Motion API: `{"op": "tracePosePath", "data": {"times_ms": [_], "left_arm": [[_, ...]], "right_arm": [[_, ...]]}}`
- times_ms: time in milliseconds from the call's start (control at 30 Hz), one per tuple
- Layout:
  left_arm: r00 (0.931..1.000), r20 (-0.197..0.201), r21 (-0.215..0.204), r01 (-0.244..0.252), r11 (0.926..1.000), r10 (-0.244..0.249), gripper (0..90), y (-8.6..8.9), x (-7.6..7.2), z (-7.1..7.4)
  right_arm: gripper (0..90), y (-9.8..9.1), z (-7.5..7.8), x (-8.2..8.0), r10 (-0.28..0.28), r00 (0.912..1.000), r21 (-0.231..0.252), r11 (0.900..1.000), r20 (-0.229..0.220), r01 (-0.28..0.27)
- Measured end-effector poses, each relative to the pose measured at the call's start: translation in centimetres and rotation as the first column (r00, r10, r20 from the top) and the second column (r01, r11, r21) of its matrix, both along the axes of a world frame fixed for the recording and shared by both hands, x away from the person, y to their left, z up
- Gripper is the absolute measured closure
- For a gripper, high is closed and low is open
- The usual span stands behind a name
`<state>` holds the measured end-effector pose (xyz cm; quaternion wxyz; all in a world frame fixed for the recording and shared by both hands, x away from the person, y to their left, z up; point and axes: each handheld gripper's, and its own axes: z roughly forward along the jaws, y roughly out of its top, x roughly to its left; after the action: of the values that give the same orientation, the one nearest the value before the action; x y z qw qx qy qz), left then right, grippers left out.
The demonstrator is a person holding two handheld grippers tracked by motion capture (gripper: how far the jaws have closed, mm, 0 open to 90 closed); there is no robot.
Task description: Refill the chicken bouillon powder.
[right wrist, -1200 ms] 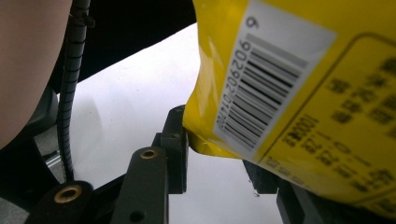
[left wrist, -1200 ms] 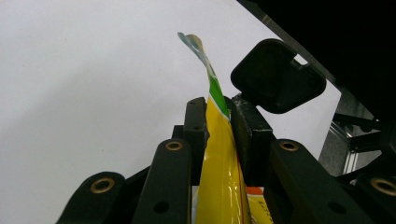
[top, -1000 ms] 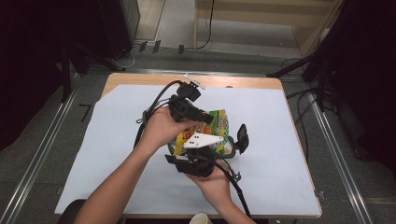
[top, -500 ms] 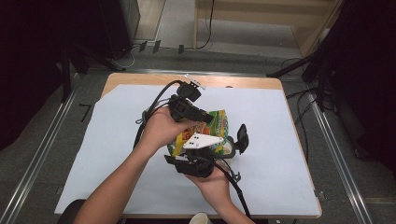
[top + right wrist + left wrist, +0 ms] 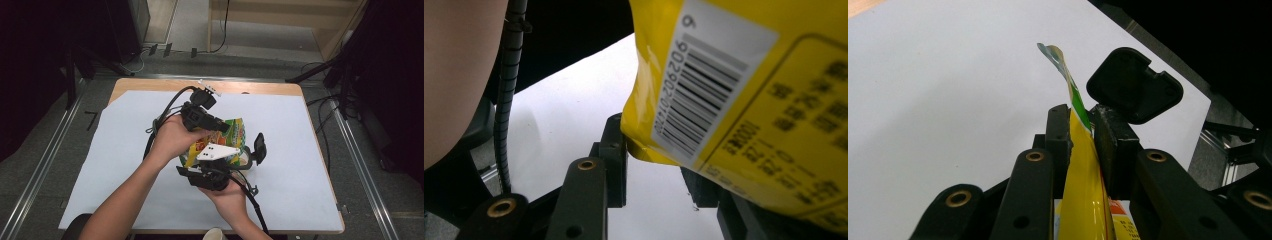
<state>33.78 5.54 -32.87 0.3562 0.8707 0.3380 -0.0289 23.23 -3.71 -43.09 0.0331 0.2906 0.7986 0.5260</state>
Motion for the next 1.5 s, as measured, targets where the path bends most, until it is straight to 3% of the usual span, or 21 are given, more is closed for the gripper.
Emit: {"op": "tracePosePath", "data": {"times_ms": [1500], "left_arm": [[1.0000,-0.008,0.015,0.004,0.9999,-0.004,77.3,-0.08,0.10,-0.22]], "right_arm": [[68.5,-0.02,-0.13,0.01,0.013,0.9999,-0.012,0.9998,0.011,-0.013]]}}
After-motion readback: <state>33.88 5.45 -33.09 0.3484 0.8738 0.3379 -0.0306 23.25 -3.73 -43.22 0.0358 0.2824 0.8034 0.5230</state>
